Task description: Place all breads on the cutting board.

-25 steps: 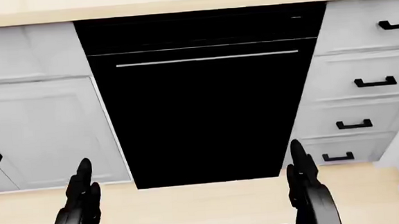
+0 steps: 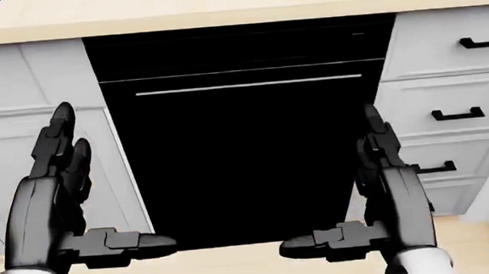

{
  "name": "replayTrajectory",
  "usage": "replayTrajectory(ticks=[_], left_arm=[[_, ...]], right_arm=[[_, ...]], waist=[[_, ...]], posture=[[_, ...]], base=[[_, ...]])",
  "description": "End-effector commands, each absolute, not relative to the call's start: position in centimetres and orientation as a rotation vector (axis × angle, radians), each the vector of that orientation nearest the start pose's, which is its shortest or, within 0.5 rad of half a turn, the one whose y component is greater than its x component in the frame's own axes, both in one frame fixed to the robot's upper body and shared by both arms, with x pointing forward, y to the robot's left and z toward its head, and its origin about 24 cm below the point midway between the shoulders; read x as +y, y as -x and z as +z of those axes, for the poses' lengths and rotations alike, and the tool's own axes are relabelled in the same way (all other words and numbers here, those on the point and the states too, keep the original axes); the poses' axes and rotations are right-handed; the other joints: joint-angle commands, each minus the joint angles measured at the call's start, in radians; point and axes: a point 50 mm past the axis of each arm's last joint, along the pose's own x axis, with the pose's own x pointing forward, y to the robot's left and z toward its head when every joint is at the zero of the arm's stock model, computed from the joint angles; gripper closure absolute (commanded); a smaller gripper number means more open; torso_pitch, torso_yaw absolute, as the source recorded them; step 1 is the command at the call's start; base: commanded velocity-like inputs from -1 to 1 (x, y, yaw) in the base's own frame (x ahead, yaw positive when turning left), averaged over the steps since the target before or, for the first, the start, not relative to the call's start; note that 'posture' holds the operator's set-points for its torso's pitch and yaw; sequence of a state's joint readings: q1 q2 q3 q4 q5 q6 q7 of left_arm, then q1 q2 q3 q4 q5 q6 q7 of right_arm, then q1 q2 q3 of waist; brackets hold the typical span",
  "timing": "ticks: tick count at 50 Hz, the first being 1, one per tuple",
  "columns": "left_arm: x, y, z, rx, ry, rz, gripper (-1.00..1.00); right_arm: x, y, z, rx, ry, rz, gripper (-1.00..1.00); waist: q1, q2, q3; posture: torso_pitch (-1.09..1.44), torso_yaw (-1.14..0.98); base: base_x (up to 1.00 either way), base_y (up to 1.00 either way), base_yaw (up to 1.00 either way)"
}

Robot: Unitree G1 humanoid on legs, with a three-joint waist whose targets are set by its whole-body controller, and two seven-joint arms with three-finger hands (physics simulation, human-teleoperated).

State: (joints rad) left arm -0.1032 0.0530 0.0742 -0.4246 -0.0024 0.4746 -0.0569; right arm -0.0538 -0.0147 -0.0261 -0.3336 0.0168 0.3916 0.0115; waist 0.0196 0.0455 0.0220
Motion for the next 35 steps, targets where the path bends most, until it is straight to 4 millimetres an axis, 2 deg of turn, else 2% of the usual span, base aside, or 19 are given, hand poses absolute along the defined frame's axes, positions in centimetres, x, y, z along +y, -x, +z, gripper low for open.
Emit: replayTrajectory(ticks=[1, 5, 9, 10, 11, 12, 13, 14, 15, 17, 18, 19, 20, 22, 27, 32, 33, 34, 35], left_arm=[[15.6, -25.9, 13.9, -0.132, -0.052, -0.040, -1.00], [15.6, -25.9, 14.1, -0.141, -0.062, -0.045, -1.00], [15.8, -25.9, 14.4, -0.150, -0.065, -0.044, -1.00], [15.8, -25.9, 14.5, -0.153, -0.067, -0.041, -1.00], [15.9, -25.9, 14.5, -0.154, -0.065, -0.041, -1.00], [15.9, -25.9, 14.7, -0.157, -0.064, -0.041, -1.00], [16.0, -25.8, 14.8, -0.159, -0.063, -0.040, -1.00], [16.1, -25.9, 14.9, -0.162, -0.063, -0.039, -1.00], [16.1, -26.0, 15.1, -0.164, -0.062, -0.037, -1.00], [16.2, -25.9, 15.4, -0.169, -0.061, -0.035, -1.00], [16.2, -25.8, 15.5, -0.170, -0.061, -0.034, -1.00], [16.3, -25.8, 15.5, -0.171, -0.061, -0.033, -1.00], [16.3, -25.8, 15.6, -0.172, -0.062, -0.033, -1.00], [16.3, -25.7, 15.8, -0.175, -0.062, -0.033, -1.00], [16.3, -25.8, 16.0, -0.180, -0.059, -0.035, -1.00], [16.3, -25.8, 15.8, -0.179, -0.057, -0.036, -1.00], [16.3, -25.9, 15.8, -0.179, -0.056, -0.036, -1.00], [16.3, -25.8, 15.8, -0.179, -0.057, -0.036, -1.00], [16.3, -25.8, 15.8, -0.180, -0.056, -0.036, -1.00]], right_arm=[[-15.3, -25.9, 11.3, -0.073, -0.004, 0.007, -1.00], [-14.8, -26.0, 12.3, -0.087, -0.012, 0.027, -1.00], [-14.5, -26.2, 12.7, -0.093, -0.014, 0.030, -1.00], [-14.5, -26.2, 12.8, -0.095, -0.015, 0.028, -1.00], [-14.5, -26.2, 12.9, -0.097, -0.016, 0.028, -1.00], [-14.4, -26.1, 13.0, -0.100, -0.013, 0.031, -1.00], [-14.4, -26.1, 13.1, -0.102, -0.013, 0.033, -1.00], [-14.5, -26.2, 13.3, -0.106, -0.013, 0.031, -1.00], [-14.5, -26.2, 13.4, -0.109, -0.016, 0.029, -1.00], [-14.5, -26.1, 13.7, -0.122, -0.017, 0.026, -1.00], [-14.5, -26.1, 13.7, -0.127, -0.023, 0.025, -1.00], [-14.5, -26.1, 13.8, -0.128, -0.024, 0.024, -1.00], [-14.5, -26.1, 13.7, -0.128, -0.024, 0.024, -1.00], [-14.5, -26.1, 13.7, -0.131, -0.024, 0.026, -1.00], [-14.5, -26.4, 13.6, -0.121, -0.036, 0.022, -1.00], [-14.4, -26.4, 13.3, -0.111, -0.033, 0.030, -1.00], [-14.4, -26.4, 13.3, -0.111, -0.033, 0.030, -1.00], [-14.4, -26.4, 13.3, -0.110, -0.032, 0.030, -1.00], [-14.4, -26.4, 13.4, -0.110, -0.033, 0.030, -1.00]], waist=[[0.000, 0.014, -0.011], [0.017, -0.001, -0.006], [0.031, -0.045, -0.001], [0.032, -0.067, -0.005], [0.029, -0.101, -0.015], [0.020, -0.156, -0.030], [0.007, -0.106, -0.008], [0.013, -0.111, 0.004], [0.001, -0.104, 0.005], [-0.001, -0.086, -0.006], [0.000, -0.093, 0.002], [-0.002, -0.106, -0.003], [-0.006, -0.107, -0.007], [-0.010, -0.095, 0.004], [-0.019, -0.076, -0.008], [-0.028, 0.020, -0.005], [-0.021, -0.012, -0.003], [-0.025, 0.009, 0.002], [-0.016, 0.013, -0.004]], posture=[[0.00, 0.00], [0.00, 0.00], [0.00, 0.00], [0.00, 0.00], [0.00, 0.00], [0.00, 0.00], [0.00, 0.00], [0.00, 0.00], [0.00, 0.00], [0.00, 0.00], [0.00, 0.00], [0.00, 0.00], [0.00, 0.00], [0.00, 0.00], [0.00, 0.00], [0.00, 0.00], [0.00, 0.00], [0.00, 0.00], [0.00, 0.00]], base=[[0.28, -0.58, 0.00], [0.28, -0.60, 0.00], [0.29, -0.60, 0.00], [0.29, -0.59, 0.00], [0.29, -0.61, 0.00], [0.29, -0.61, 0.00], [0.30, -0.60, 0.00], [0.30, -0.59, 0.00], [0.30, -0.59, 0.00], [0.29, -0.27, 0.00], [0.14, 0.00, 0.00], [0.09, 0.00, 0.00], [0.09, 0.00, 0.00], [0.07, 0.00, 0.00], [0.00, -0.03, 0.00], [0.00, -0.40, 0.00], [0.01, -0.45, 0.00], [0.01, -0.45, 0.00], [0.01, -0.46, 0.00]])
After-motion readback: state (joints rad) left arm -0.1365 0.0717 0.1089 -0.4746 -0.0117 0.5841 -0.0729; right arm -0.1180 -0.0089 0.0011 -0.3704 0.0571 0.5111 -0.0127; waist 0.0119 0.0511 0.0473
